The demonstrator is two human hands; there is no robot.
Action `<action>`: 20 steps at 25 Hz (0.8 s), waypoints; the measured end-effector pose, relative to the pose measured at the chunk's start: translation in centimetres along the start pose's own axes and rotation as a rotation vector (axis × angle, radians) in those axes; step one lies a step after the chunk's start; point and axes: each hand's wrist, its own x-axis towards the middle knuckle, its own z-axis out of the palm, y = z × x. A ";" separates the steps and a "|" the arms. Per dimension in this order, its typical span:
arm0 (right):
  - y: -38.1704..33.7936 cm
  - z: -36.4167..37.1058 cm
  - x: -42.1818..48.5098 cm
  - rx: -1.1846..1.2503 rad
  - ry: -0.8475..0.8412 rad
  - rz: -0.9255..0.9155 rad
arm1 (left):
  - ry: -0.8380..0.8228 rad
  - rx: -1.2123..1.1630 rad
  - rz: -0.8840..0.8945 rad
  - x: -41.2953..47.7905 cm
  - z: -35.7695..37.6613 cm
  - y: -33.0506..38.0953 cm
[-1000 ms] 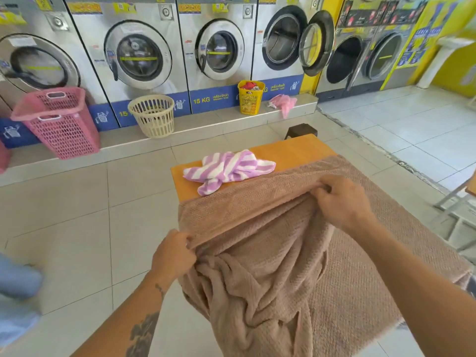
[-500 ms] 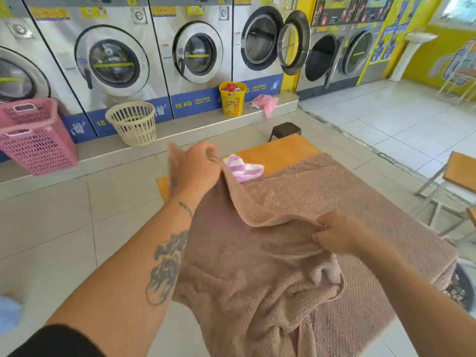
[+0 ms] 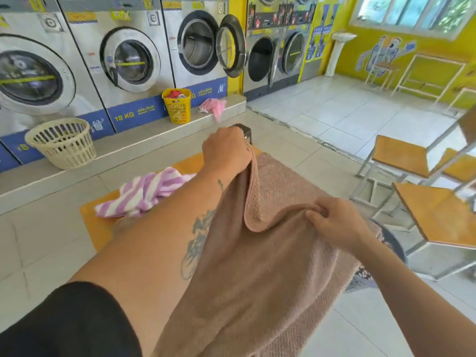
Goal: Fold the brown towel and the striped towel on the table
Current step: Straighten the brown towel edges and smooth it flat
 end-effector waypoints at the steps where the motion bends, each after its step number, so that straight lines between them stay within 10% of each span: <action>1: 1.5 -0.5 0.2 0.012 -0.008 0.011 | -0.072 -0.012 -0.078 0.4 1.2 1.1; 5: 7.8 -2.8 1.8 0.086 0.009 0.077 | -0.346 -0.392 -0.374 1.2 6.3 5.0; 20: 23.4 -10.8 12.7 0.156 0.054 0.211 | -0.020 -0.421 -0.312 8.7 13.2 19.2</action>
